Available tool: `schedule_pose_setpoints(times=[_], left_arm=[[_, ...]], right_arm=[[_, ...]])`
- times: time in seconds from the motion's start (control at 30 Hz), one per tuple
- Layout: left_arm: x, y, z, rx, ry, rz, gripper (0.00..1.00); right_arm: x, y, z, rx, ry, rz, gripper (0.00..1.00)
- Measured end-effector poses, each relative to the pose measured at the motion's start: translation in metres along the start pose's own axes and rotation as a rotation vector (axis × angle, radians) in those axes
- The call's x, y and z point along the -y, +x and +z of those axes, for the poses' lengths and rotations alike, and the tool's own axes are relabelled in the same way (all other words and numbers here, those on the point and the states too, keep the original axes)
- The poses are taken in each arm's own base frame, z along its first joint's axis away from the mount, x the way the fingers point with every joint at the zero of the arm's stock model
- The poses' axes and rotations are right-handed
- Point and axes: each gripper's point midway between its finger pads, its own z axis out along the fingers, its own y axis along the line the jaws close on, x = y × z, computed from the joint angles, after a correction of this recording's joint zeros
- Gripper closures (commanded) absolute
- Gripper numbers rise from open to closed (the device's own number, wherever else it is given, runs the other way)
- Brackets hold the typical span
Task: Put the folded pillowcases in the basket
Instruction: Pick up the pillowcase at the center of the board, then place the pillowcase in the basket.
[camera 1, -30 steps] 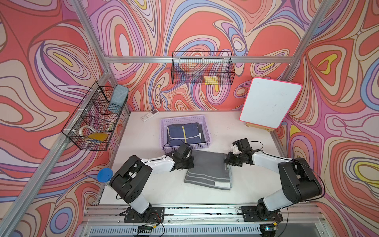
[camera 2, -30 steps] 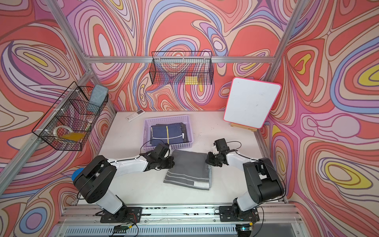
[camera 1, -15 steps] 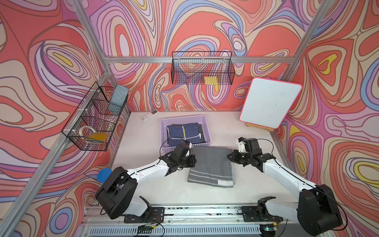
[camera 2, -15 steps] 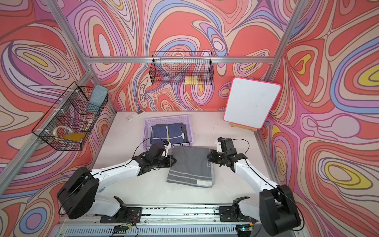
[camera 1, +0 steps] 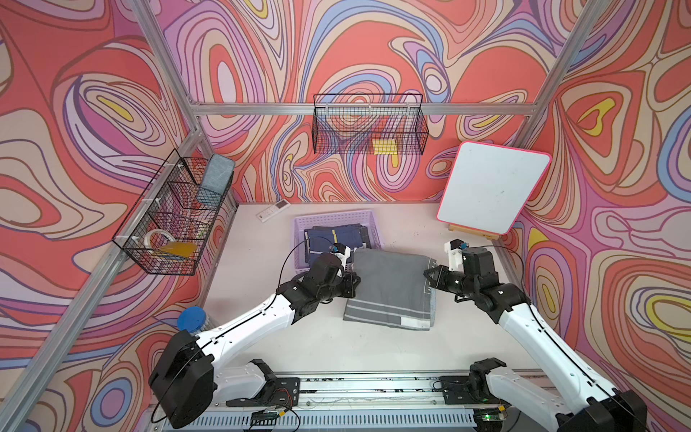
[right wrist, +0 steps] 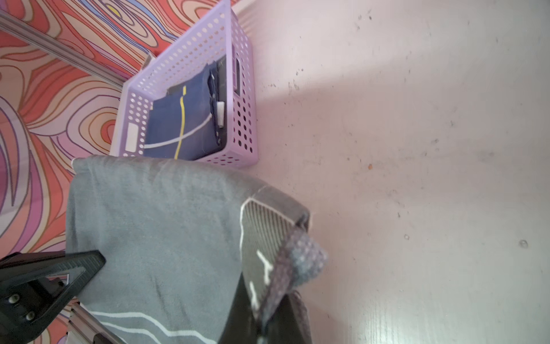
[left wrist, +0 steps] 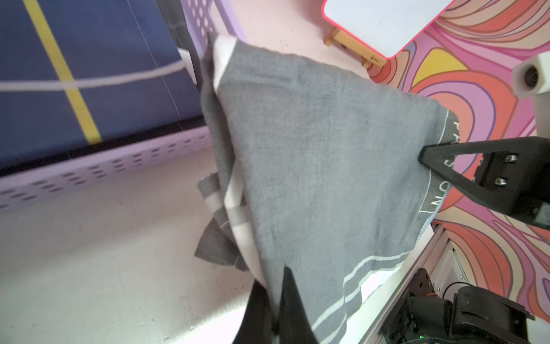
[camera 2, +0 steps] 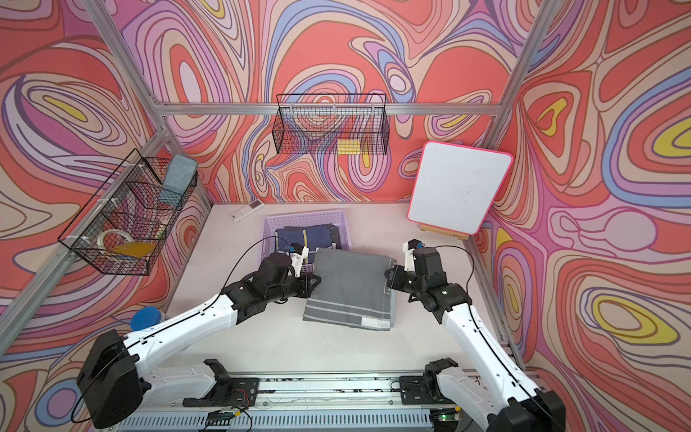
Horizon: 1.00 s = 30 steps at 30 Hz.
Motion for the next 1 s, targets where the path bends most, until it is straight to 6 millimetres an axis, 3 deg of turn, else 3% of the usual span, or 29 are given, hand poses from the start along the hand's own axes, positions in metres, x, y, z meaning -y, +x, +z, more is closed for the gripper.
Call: schedule_pose_setpoints(times=[0.23, 0.53, 0.8, 1.0], left_arm=[[0.003, -0.039, -0.015, 0.070, -0.041, 0.044, 1.00], [-0.037, -0.087, -0.013, 0.122, -0.120, 0.040, 1.00], [-0.086, -0.116, -0.005, 0.130, -0.195, 0.015, 1.00], [-0.128, -0.138, -0.006, 0.149, -0.258, -0.020, 1.00]], right_arm=[[-0.024, -0.039, 0.010, 0.040, -0.051, -0.018, 1.00], [-0.057, -0.093, 0.051, 0.063, -0.150, -0.046, 1.00], [-0.098, -0.138, 0.115, 0.076, -0.234, -0.092, 1.00], [-0.122, -0.151, 0.176, 0.049, -0.276, -0.116, 1.00]])
